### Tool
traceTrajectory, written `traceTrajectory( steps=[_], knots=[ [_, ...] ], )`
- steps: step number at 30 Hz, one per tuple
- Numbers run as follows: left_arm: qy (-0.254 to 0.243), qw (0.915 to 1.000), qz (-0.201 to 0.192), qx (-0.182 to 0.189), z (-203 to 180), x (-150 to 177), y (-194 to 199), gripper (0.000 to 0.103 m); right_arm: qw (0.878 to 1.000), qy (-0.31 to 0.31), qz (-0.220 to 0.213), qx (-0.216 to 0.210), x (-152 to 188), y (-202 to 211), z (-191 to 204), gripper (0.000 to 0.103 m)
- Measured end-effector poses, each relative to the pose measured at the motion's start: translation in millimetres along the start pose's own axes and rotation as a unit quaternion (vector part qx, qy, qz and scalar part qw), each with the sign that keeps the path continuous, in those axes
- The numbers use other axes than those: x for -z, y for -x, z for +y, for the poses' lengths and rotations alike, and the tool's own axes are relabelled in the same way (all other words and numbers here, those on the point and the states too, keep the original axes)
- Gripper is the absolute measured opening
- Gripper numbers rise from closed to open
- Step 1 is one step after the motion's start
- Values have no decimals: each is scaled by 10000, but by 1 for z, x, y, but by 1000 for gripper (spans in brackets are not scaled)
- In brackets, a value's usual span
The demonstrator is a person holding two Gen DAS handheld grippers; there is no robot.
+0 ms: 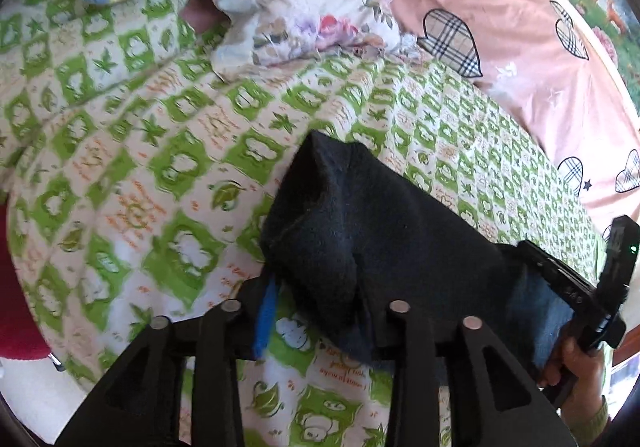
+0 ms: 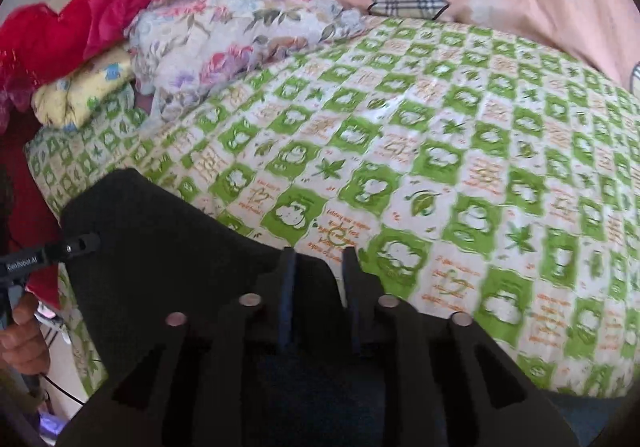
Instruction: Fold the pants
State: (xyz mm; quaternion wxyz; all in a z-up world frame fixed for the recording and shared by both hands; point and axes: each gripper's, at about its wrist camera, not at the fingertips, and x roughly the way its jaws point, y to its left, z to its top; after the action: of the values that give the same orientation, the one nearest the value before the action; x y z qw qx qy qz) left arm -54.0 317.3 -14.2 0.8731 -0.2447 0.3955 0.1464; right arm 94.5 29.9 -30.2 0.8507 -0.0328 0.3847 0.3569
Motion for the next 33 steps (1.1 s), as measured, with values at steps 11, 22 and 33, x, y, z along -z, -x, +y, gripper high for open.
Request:
traceTrajectory(
  steps=[11, 22, 33],
  knots=[
    [-765, 9956, -200, 508, -70, 5, 41, 52, 9960, -666, -583, 109, 47, 109, -38, 42],
    [-2694, 9505, 558, 1443, -221, 74, 19, 56, 9789, -1626, -862, 882, 128, 199, -106, 43],
    [-4279, 8761, 1034, 1964, -326, 138, 10, 56, 9546, -2428, -1104, 1328, 178, 248, -155, 44]
  ],
)
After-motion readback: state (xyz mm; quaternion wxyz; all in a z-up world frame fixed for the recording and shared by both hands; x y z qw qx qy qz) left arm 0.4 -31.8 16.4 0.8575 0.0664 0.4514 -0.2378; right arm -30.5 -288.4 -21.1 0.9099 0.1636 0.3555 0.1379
